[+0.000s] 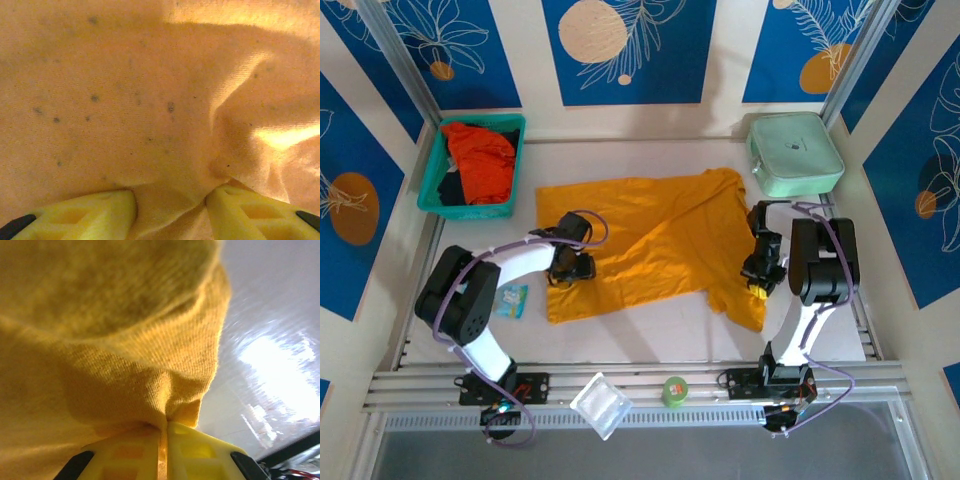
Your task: Fold and stack the t-shirts
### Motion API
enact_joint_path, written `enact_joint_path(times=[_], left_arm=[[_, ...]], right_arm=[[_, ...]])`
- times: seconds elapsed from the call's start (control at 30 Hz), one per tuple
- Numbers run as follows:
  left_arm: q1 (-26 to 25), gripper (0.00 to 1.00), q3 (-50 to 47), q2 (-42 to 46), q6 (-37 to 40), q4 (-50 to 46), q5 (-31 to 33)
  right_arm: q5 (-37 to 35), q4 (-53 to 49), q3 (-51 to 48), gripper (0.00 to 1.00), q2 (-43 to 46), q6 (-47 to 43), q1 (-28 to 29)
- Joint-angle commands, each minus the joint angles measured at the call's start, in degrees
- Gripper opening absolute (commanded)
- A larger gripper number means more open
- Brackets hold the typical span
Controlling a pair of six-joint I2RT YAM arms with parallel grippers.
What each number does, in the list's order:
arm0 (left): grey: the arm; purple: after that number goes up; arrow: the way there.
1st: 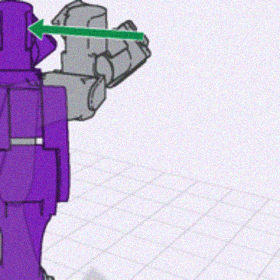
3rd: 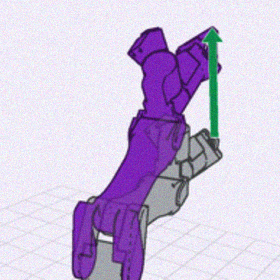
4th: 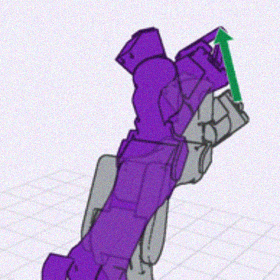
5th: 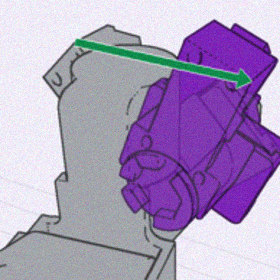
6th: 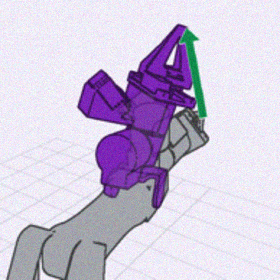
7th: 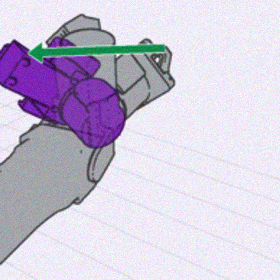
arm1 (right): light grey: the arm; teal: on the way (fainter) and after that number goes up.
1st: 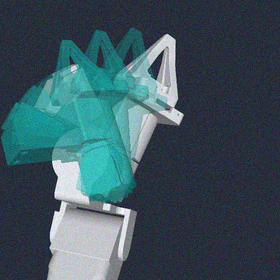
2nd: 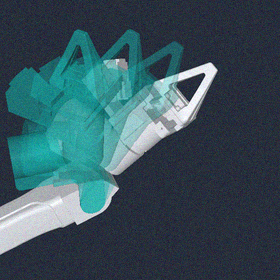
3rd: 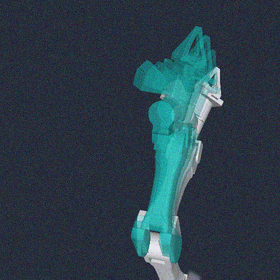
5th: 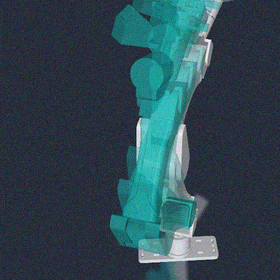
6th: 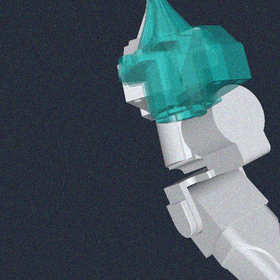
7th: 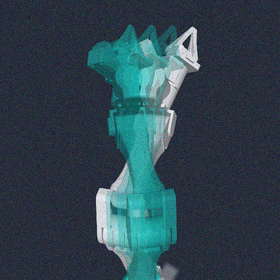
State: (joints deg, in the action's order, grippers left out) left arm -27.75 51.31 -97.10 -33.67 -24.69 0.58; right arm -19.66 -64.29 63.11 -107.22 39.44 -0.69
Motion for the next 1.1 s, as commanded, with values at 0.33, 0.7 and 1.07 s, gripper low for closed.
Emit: enact_joint_path(times=[0.33, 0.7, 1.07], left_arm=[[0.55, 0.55, -2.70, -8.64, 3.22, -1.50, -2.15], [0.19, 0.59, -9.34, -3.87, -2.51, 0.00, -2.71], [0.06, 0.59, -17.19, -0.39, -9.88, 8.45, -3.87]], right_arm=[[-17.43, 4.07, 7.22, 0.08, -3.42, -7.47, 0.73], [-6.61, 2.49, 0.60, 0.19, 9.33, -4.98, 9.31], [6.76, 15.46, -5.17, 0.15, 9.36, 3.32, 11.23]])
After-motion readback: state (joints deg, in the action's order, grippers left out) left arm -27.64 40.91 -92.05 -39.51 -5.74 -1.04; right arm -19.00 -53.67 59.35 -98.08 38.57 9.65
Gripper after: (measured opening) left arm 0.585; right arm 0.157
